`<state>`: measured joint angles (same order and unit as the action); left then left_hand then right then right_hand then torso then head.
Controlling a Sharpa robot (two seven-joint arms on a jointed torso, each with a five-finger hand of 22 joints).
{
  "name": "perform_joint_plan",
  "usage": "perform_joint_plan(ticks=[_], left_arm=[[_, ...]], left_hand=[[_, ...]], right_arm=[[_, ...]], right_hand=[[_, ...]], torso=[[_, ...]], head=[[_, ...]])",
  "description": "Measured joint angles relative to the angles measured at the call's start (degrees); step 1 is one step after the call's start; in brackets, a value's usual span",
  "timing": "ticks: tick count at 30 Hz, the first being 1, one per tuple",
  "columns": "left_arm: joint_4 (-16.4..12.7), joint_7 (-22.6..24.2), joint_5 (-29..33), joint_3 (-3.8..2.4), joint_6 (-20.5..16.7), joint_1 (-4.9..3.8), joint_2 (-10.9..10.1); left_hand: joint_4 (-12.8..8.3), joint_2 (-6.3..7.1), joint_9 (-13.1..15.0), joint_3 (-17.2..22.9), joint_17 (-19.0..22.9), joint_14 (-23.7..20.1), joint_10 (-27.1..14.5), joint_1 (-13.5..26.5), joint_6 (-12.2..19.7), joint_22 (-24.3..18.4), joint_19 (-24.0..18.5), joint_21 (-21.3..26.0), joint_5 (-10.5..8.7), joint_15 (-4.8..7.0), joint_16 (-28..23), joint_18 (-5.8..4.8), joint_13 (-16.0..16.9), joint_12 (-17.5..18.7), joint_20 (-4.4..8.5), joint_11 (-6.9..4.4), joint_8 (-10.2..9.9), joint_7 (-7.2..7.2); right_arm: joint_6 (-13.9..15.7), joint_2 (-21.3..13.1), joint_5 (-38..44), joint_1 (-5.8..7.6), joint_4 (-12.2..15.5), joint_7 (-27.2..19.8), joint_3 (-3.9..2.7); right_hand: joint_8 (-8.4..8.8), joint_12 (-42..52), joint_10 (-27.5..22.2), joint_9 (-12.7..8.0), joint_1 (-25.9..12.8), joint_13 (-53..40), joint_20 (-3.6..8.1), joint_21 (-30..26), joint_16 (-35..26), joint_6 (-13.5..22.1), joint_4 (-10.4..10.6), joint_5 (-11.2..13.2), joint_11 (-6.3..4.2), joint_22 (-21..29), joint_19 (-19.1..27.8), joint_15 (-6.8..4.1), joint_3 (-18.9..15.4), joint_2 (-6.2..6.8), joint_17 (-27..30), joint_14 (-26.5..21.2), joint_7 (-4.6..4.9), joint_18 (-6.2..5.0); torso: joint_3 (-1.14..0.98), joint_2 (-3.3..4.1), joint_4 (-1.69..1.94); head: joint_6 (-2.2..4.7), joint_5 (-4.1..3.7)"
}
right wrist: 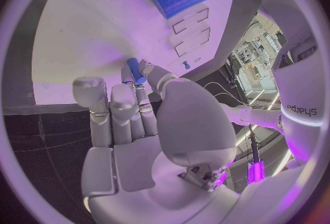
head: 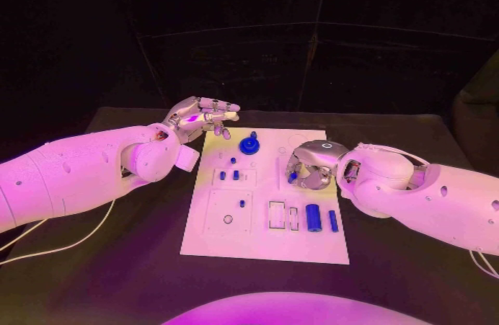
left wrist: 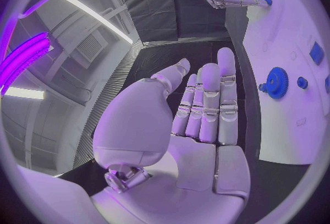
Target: Assemble the parts on the task board
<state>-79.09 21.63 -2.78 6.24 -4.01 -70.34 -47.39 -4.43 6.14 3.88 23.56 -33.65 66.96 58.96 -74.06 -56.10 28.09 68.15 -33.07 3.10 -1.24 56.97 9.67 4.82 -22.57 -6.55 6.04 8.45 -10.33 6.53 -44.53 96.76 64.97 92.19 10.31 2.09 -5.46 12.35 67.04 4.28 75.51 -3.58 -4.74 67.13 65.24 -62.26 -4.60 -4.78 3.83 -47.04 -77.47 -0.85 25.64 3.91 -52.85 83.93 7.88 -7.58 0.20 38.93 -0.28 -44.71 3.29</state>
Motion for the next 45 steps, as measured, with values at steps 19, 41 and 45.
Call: perform_joint_plan(ticks=[19,41,45], left_arm=[[0.12,-0.11,0.00,0.00,0.10,0.00,-0.11],[1.57,-0.12,0.00,0.00,0.16,-0.01,0.58],[1.71,-0.10,0.01,0.00,0.15,-0.03,0.63]], left_hand=[[-0.16,0.00,0.00,-0.16,0.11,-0.42,0.00,0.00,0.00,-0.09,0.00,0.00,0.00,0.00,0.00,0.00,0.00,0.00,0.00,0.00,0.00,0.00],[-0.16,0.00,0.00,-0.16,0.10,-0.42,0.00,0.00,0.00,-0.08,0.00,0.00,0.00,0.00,0.00,0.00,0.00,0.00,0.00,0.00,0.00,0.00],[-0.16,0.00,0.00,-0.16,0.10,-0.42,0.00,0.00,0.00,-0.08,0.00,0.00,0.00,0.00,0.00,0.00,0.00,0.00,0.00,0.00,0.00,0.00]], right_arm=[[10.86,-4.38,-2.03,-0.03,7.60,-2.27,-0.04],[11.05,11.18,-5.37,-4.08,4.73,-5.99,0.53],[9.68,12.56,-4.73,-4.64,3.34,-5.98,0.84]], right_hand=[[-0.45,-1.19,1.76,0.22,0.87,-0.06,0.16,1.09,1.32,-1.49,-0.87,1.78,-0.44,-1.78,-0.55,-0.40,4.14,-1.17,-1.70,0.01,-0.27,0.00],[-0.24,-1.94,1.95,0.14,0.87,-0.11,0.15,1.09,1.31,-1.32,-0.95,1.53,-0.23,-1.73,-0.54,-0.40,4.68,-1.15,-1.65,0.00,-0.28,0.00],[0.00,-1.95,1.95,0.12,0.87,-0.11,0.16,1.09,1.44,-1.31,-0.95,1.53,-0.23,-1.74,-0.54,-0.40,4.68,-1.14,-1.65,0.01,-0.28,0.00]], torso=[[0.03,-0.09,0.00],[0.07,0.02,0.15],[0.07,0.02,0.08]], head=[[-0.09,0.24],[-0.77,2.01],[-0.91,2.29]])
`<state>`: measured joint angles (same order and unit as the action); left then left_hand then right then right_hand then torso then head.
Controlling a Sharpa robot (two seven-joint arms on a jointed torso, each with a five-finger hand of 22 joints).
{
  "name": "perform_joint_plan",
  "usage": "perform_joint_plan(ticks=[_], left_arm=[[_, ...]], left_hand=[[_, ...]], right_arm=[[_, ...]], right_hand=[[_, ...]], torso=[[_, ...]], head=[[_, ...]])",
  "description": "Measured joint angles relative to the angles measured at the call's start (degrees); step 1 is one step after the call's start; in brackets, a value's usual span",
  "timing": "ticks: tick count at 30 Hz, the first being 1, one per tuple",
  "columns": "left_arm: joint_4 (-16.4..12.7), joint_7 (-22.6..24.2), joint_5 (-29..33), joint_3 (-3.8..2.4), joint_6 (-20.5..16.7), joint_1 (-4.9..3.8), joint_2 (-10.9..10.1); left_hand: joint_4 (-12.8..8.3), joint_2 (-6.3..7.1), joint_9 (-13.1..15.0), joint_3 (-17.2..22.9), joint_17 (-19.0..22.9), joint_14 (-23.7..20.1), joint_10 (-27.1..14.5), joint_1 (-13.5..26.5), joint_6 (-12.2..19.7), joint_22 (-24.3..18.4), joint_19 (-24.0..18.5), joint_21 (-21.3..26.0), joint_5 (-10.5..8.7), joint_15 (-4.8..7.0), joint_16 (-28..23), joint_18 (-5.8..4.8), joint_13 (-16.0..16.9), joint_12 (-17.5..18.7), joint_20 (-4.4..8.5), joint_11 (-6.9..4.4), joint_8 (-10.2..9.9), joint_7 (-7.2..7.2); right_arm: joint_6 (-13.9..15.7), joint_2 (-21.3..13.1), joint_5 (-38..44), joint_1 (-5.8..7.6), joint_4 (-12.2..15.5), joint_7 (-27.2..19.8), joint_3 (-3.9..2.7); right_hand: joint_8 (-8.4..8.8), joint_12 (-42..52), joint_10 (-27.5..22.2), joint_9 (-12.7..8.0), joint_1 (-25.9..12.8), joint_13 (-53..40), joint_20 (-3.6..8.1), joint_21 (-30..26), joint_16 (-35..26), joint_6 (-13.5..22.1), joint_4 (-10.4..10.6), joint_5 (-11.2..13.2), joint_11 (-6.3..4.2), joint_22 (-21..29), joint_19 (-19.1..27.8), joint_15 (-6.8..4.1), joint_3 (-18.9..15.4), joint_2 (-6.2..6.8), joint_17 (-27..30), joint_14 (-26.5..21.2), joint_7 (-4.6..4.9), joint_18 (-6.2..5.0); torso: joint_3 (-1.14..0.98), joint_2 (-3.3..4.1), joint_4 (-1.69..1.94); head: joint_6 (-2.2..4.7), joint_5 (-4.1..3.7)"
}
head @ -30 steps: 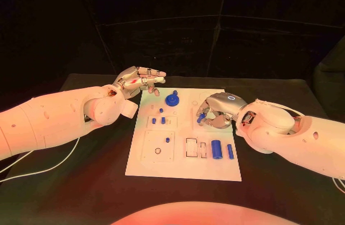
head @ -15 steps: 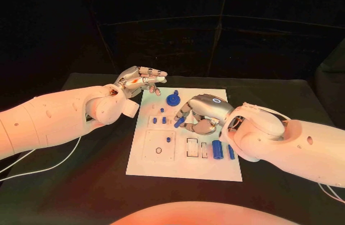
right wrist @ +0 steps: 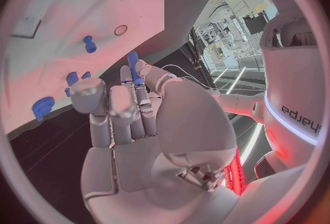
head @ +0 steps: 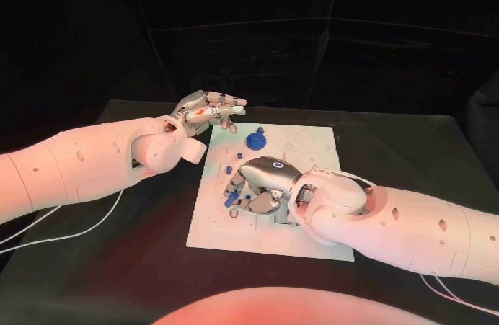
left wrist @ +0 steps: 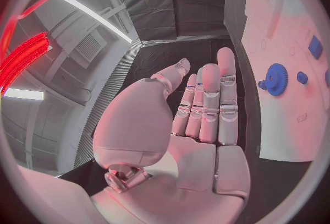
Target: Assemble the parts on the task board
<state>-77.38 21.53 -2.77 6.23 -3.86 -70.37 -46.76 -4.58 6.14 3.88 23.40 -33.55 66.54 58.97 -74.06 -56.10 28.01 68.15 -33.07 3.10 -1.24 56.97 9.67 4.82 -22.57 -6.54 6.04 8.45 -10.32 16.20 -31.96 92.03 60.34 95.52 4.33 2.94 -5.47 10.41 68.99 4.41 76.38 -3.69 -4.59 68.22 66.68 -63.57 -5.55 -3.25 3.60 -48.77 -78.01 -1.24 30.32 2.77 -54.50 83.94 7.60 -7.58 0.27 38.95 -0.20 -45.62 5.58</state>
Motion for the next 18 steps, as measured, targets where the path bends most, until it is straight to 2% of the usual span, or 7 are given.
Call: perform_joint_plan(ticks=[8,18], left_arm=[[0.14,0.03,0.00,0.00,-0.02,0.00,0.10],[0.30,0.03,0.00,-0.01,-0.02,0.00,0.22]], left_hand=[[0.00,0.00,0.00,0.00,0.00,0.00,0.00,0.00,0.00,0.00,0.00,0.00,0.00,0.00,0.00,0.00,0.00,0.00,0.00,0.00,0.00,0.00],[0.00,0.00,0.00,0.00,0.00,0.00,0.00,0.00,0.00,0.01,0.00,0.00,0.00,0.00,0.00,0.00,0.00,0.00,0.00,0.00,0.00,0.00]], right_arm=[[-2.51,1.15,1.84,-0.42,-1.14,0.73,0.11],[-5.35,1.48,4.04,-0.49,-1.88,3.00,0.13]], right_hand=[[0.01,0.00,0.00,-0.03,-0.47,-0.01,0.00,0.00,0.20,0.15,0.00,0.00,0.00,-0.13,0.00,0.00,0.00,0.47,-0.21,0.00,0.25,0.00],[0.22,-0.28,0.00,-0.15,-0.47,-0.01,0.00,0.00,0.20,0.10,0.16,0.02,0.00,-0.19,0.00,0.00,0.16,0.47,-0.30,0.00,0.30,0.00]], torso=[[-0.03,0.01,-0.05],[-0.07,-0.05,-0.07]], head=[[-0.20,0.38],[-0.30,0.31]])
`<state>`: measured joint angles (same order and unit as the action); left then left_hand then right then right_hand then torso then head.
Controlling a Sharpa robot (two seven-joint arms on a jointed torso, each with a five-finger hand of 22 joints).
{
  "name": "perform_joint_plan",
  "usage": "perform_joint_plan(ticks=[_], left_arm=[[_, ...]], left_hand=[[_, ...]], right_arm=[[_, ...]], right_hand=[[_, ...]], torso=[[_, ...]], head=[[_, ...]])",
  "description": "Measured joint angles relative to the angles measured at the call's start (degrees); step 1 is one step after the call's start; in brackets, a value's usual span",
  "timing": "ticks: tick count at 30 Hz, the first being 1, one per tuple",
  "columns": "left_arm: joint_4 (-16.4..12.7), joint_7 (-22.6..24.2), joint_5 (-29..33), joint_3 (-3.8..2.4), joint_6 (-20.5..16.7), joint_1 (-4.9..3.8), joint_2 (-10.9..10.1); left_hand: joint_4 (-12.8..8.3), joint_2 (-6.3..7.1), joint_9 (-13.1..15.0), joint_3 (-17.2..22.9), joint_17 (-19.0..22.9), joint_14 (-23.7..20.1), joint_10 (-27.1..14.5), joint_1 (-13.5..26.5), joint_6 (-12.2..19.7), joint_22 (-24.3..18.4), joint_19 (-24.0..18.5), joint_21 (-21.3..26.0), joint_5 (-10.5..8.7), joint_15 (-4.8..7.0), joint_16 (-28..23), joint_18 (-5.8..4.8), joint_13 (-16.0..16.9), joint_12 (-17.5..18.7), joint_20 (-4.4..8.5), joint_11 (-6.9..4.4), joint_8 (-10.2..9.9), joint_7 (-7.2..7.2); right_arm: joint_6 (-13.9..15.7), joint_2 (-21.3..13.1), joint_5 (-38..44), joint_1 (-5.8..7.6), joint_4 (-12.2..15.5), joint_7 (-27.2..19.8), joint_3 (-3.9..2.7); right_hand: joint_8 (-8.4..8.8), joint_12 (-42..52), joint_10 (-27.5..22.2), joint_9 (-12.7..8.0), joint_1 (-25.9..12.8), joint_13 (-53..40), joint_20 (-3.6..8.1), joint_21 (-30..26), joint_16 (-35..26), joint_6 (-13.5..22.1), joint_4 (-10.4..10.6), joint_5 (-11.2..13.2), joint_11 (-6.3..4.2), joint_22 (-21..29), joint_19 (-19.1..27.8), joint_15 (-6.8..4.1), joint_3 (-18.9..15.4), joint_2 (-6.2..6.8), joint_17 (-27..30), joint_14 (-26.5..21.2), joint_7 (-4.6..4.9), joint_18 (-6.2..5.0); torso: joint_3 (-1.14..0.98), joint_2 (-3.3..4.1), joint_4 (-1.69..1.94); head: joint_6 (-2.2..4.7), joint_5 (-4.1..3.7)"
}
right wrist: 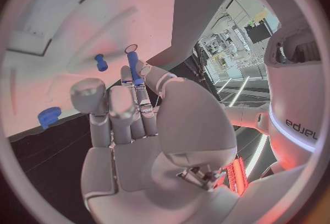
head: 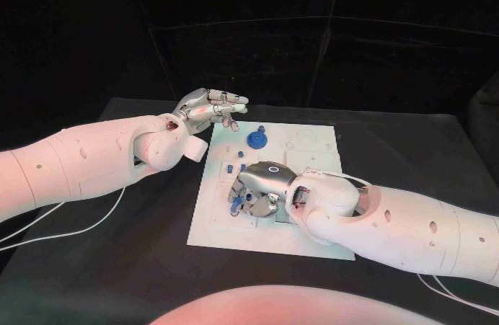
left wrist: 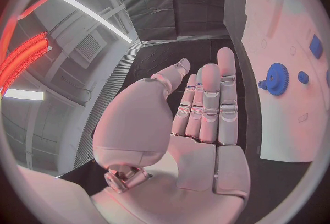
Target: Assemble the parts on the task board
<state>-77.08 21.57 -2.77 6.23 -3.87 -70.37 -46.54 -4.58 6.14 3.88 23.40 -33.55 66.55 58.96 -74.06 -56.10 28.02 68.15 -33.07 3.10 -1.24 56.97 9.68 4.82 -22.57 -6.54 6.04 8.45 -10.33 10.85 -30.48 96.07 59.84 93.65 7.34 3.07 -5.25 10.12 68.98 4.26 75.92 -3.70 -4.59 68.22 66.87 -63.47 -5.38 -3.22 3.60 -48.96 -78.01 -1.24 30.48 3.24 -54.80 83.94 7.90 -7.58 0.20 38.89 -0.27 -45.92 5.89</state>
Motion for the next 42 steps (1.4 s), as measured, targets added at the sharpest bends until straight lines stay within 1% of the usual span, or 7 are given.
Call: perform_joint_plan(ticks=[8,10,18,30,35,42], left_arm=[[0.00,0.00,0.00,0.00,0.01,0.00,0.03],[0.00,0.00,0.00,0.00,0.01,0.00,0.03],[-0.02,0.00,0.00,0.00,0.01,0.00,-0.05],[0.04,0.00,0.00,0.00,0.00,0.00,-0.08],[0.08,-0.01,0.00,0.00,0.01,0.00,-0.08],[0.12,-0.04,0.00,0.00,0.02,0.00,-0.05]], left_hand=[[0.00,0.00,0.00,0.00,0.00,0.00,0.00,0.00,0.00,0.00,0.00,0.00,0.00,0.00,0.00,-0.01,0.00,0.00,0.00,0.00,0.00,0.00],[0.00,0.00,0.00,0.00,0.00,0.00,0.00,0.00,0.00,0.00,0.00,0.00,0.00,0.00,0.00,-0.01,0.00,0.00,0.00,0.00,0.00,0.00],[0.00,0.00,0.00,0.00,0.10,0.00,-0.14,0.00,0.00,-0.07,0.00,0.24,0.00,0.00,0.00,-0.01,0.00,0.00,0.00,0.14,0.00,0.00],[0.00,0.00,0.00,0.00,0.12,0.00,-0.21,0.00,0.00,-0.11,0.00,0.24,0.00,0.00,0.00,-0.01,0.00,0.00,0.00,0.21,0.00,0.00],[0.00,0.00,0.00,0.00,0.12,0.00,-0.21,0.00,0.00,-0.11,0.00,0.24,0.00,0.00,0.00,-0.01,0.00,0.00,0.00,0.21,0.00,0.00],[0.00,0.00,0.00,0.00,0.12,0.00,-0.21,0.00,0.00,-0.10,0.00,0.24,0.00,0.00,0.00,-0.01,0.00,0.00,0.00,0.21,0.00,0.00]], right_arm=[[-1.10,0.54,1.19,0.01,-0.32,1.27,-0.07],[-1.33,0.64,1.37,0.06,-0.40,1.39,-0.10],[-2.15,0.92,1.81,0.17,-0.57,1.44,-0.18],[-2.18,0.60,2.03,0.12,-0.21,1.25,-0.13],[-2.16,0.22,2.03,-0.15,0.06,0.99,0.10],[-2.03,0.14,1.99,-0.19,0.14,0.73,0.08]], right_hand=[[-0.07,0.00,0.00,0.05,-0.02,0.00,0.00,0.00,0.00,0.10,0.00,0.01,0.00,0.01,0.00,0.00,0.00,-0.02,0.01,0.00,0.09,0.00],[-0.08,0.00,0.00,0.04,-0.57,-0.03,0.00,0.00,0.00,0.10,0.00,0.01,0.00,0.01,0.00,0.00,0.00,0.05,0.01,0.00,0.09,0.00],[-0.06,0.01,0.00,0.04,-0.63,-0.04,0.00,0.00,0.23,0.14,0.00,0.01,0.00,0.01,0.00,0.00,0.00,-0.01,-0.07,0.00,0.10,0.00],[-0.01,0.00,0.00,0.01,-0.70,-0.03,0.00,0.24,0.22,0.30,0.00,0.02,0.00,-0.29,0.00,0.00,-0.01,0.07,-0.26,0.00,0.12,0.00],[0.01,0.01,0.00,0.02,-0.70,-0.04,0.00,0.24,0.22,0.31,0.00,0.04,0.00,-0.29,0.00,0.00,-0.01,0.07,-0.26,0.00,0.11,0.00],[-0.12,0.01,0.00,0.05,-0.70,-0.04,0.00,0.24,0.22,0.44,0.00,-0.16,0.00,-0.28,0.00,0.00,-0.02,0.07,-0.25,0.00,0.10,0.00]], torso=[[0.01,0.02,0.00],[0.01,0.02,0.01],[0.02,0.05,0.01],[0.02,0.04,0.01],[0.01,0.03,0.01],[0.00,-0.01,0.03]], head=[[0.02,-0.16],[0.02,-0.16],[-0.22,-0.15],[-0.37,-0.09],[-0.39,-0.02],[-0.41,0.01]])
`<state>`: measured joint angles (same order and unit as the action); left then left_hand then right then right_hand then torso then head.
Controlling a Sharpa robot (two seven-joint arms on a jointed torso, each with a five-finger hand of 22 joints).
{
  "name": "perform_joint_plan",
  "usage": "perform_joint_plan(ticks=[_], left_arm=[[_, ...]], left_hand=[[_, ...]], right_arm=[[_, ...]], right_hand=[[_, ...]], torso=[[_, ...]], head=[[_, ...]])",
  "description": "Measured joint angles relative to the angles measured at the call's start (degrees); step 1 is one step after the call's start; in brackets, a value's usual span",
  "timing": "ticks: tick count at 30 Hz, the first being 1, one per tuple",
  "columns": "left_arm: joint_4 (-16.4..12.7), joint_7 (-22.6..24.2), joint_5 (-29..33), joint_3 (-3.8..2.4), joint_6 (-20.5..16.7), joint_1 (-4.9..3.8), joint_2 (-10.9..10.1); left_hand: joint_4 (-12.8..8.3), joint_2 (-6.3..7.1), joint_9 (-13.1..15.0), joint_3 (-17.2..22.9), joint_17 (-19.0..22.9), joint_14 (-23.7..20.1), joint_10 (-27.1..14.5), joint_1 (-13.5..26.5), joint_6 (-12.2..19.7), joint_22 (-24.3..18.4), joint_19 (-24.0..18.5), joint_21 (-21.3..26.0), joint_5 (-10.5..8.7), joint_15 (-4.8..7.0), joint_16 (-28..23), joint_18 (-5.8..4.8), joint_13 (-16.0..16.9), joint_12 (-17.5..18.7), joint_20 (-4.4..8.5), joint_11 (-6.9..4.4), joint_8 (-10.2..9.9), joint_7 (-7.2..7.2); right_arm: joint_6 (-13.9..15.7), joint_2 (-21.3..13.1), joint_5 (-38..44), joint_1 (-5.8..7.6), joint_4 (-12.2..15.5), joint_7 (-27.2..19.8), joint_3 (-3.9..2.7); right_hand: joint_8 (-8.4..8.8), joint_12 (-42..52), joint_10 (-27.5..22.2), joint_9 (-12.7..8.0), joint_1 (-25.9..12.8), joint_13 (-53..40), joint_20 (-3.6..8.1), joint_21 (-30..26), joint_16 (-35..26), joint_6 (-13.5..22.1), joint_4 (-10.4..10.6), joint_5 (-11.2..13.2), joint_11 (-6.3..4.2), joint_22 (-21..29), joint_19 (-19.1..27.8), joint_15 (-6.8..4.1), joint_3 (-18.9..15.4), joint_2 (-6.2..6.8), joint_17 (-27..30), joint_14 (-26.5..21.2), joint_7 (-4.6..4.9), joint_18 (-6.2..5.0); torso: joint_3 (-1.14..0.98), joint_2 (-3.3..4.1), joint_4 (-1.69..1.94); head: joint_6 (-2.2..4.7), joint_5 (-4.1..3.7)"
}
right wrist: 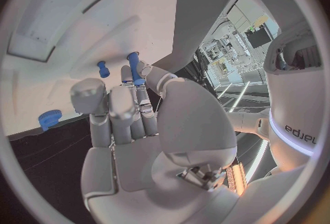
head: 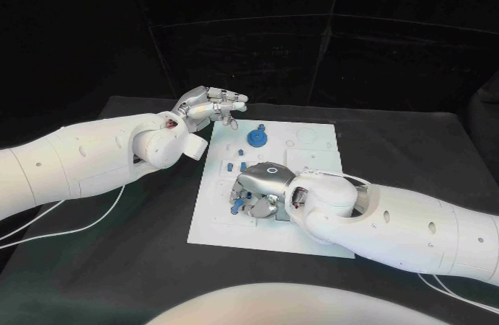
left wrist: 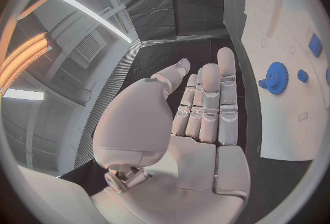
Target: Assemble the parts on the task board
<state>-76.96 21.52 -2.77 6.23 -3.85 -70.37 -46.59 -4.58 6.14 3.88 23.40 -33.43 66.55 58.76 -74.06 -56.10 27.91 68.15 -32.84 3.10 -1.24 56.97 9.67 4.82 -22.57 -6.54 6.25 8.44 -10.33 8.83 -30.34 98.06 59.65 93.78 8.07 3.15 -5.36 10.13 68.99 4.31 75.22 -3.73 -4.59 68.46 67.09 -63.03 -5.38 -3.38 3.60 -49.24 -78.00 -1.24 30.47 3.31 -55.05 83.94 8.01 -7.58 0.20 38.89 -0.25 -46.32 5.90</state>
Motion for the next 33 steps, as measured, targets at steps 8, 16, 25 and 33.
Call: perform_joint_plan(ticks=[8,16,25,33], left_arm=[[0.01,-0.03,0.00,0.00,0.01,0.00,0.02],[-0.04,-0.08,0.00,0.00,0.02,0.00,0.00],[-0.07,-0.16,0.00,0.00,0.04,0.00,-0.01],[-0.07,-0.24,0.00,0.00,0.06,0.00,-0.04]], left_hand=[[0.00,0.00,0.00,0.00,0.00,0.00,0.00,0.00,0.00,0.00,0.00,0.00,0.00,0.00,0.00,0.00,0.00,0.00,0.00,0.00,0.00,0.00],[0.00,0.00,0.00,0.00,-0.01,0.00,0.00,0.00,0.00,0.01,0.00,0.00,0.00,0.00,0.00,0.00,0.00,0.00,0.00,0.00,0.00,0.00],[0.00,0.00,0.00,0.00,-0.01,0.00,0.00,0.00,0.00,0.01,0.00,0.00,0.00,0.00,0.00,0.00,0.00,0.00,0.00,0.00,0.00,0.00],[0.00,0.00,0.00,0.00,-0.01,0.00,0.00,0.00,0.00,0.01,0.00,0.00,0.00,0.00,0.00,0.00,0.00,0.00,0.00,0.00,0.00,0.00]], right_arm=[[-0.01,0.16,0.00,0.01,-0.24,-0.03,-0.01],[-0.63,0.96,0.44,0.01,-0.95,0.38,0.00],[-1.29,1.77,1.90,0.01,-1.25,0.82,0.07],[-1.09,2.02,2.77,0.01,-1.30,0.82,0.23]], right_hand=[[0.04,0.00,0.00,0.01,0.00,-0.02,0.00,0.00,0.00,-0.35,0.00,0.00,0.00,0.00,0.00,0.00,0.00,0.00,0.01,0.00,-0.02,0.00],[0.05,-0.64,0.00,0.02,-0.59,-0.04,0.00,0.00,0.00,-0.35,0.00,0.01,0.00,0.11,0.00,0.00,-0.01,0.60,0.17,0.00,-0.02,0.00],[0.19,-1.19,-0.22,-0.03,-1.21,-0.07,0.00,0.00,0.00,0.19,0.22,-0.17,0.22,0.17,0.00,0.00,-0.23,1.22,0.22,0.00,0.50,0.00],[1.60,-2.66,-2.28,-0.52,-2.60,0.06,-0.33,0.00,0.00,2.81,0.71,-0.95,1.43,0.18,0.33,0.43,-1.19,2.60,0.35,0.00,0.98,-0.01]], torso=[[0.03,0.02,0.02],[0.05,0.05,0.03],[0.04,0.03,0.03],[0.04,-0.01,0.01]], head=[[-0.01,0.01],[-0.17,0.09],[-0.23,0.12],[-0.23,0.12]])
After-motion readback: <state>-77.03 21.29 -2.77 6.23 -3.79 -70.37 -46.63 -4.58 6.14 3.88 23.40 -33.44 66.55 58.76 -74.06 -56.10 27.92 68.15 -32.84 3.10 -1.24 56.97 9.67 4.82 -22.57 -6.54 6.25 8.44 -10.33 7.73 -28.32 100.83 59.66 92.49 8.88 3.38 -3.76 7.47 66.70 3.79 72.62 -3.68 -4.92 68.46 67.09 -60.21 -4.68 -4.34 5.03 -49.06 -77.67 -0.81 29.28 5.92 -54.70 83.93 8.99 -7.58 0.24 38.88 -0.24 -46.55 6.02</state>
